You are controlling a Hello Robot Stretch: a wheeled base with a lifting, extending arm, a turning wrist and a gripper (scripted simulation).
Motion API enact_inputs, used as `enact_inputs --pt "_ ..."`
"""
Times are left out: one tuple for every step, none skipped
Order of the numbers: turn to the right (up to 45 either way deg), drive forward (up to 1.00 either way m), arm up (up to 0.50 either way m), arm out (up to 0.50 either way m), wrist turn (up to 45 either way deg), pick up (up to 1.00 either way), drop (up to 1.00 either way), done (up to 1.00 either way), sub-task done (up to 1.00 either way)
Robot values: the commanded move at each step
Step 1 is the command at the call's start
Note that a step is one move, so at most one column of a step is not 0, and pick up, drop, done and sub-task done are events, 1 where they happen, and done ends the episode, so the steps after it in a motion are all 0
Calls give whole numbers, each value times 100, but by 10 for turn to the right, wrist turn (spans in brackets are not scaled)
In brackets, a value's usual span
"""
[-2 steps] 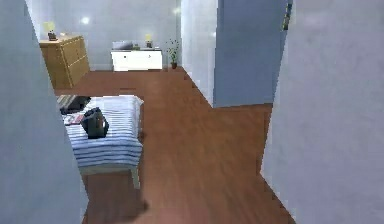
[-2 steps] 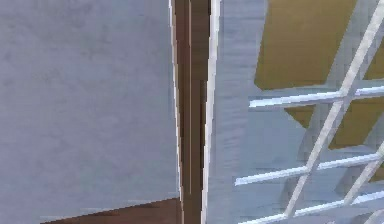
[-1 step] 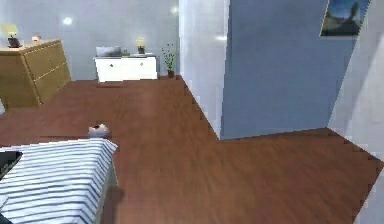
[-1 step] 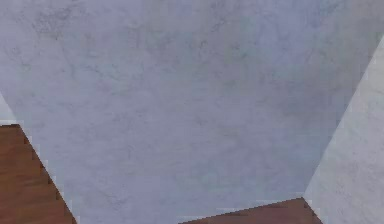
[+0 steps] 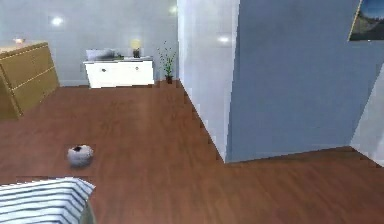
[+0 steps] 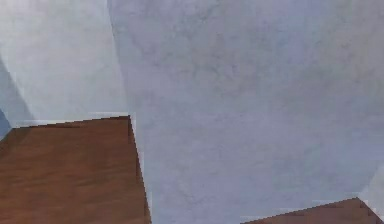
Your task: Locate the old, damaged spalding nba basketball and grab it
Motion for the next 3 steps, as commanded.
enact_inputs --pt "-150 0 0 0 0 0 0 0 0" --pt "0 100 0 0 0 0 0 0 0" --pt "0 35 0 0 0 0 0 0 0"
